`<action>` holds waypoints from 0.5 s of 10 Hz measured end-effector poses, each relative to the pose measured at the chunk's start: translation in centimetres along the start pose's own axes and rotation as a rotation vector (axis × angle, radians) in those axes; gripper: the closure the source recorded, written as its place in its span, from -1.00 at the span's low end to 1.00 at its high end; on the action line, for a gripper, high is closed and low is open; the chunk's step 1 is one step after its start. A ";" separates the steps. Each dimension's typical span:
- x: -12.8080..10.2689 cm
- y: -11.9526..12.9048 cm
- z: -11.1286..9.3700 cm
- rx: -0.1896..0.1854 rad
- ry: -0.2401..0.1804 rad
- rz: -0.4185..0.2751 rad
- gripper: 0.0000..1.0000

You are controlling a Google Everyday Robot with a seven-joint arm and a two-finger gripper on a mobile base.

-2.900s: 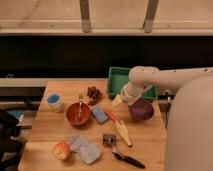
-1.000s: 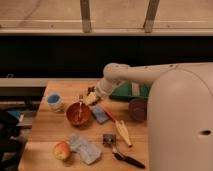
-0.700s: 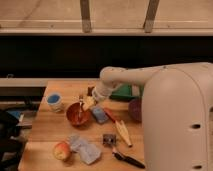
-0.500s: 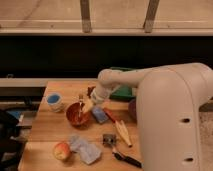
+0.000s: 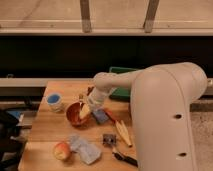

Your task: Stack bowls on top of each other

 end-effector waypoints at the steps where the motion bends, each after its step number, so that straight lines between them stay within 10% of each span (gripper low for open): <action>1: 0.0 0.1 0.2 0.001 0.004 -0.005 -0.01; 5: 0.1 -0.5 1.1 -0.013 0.025 0.005 0.83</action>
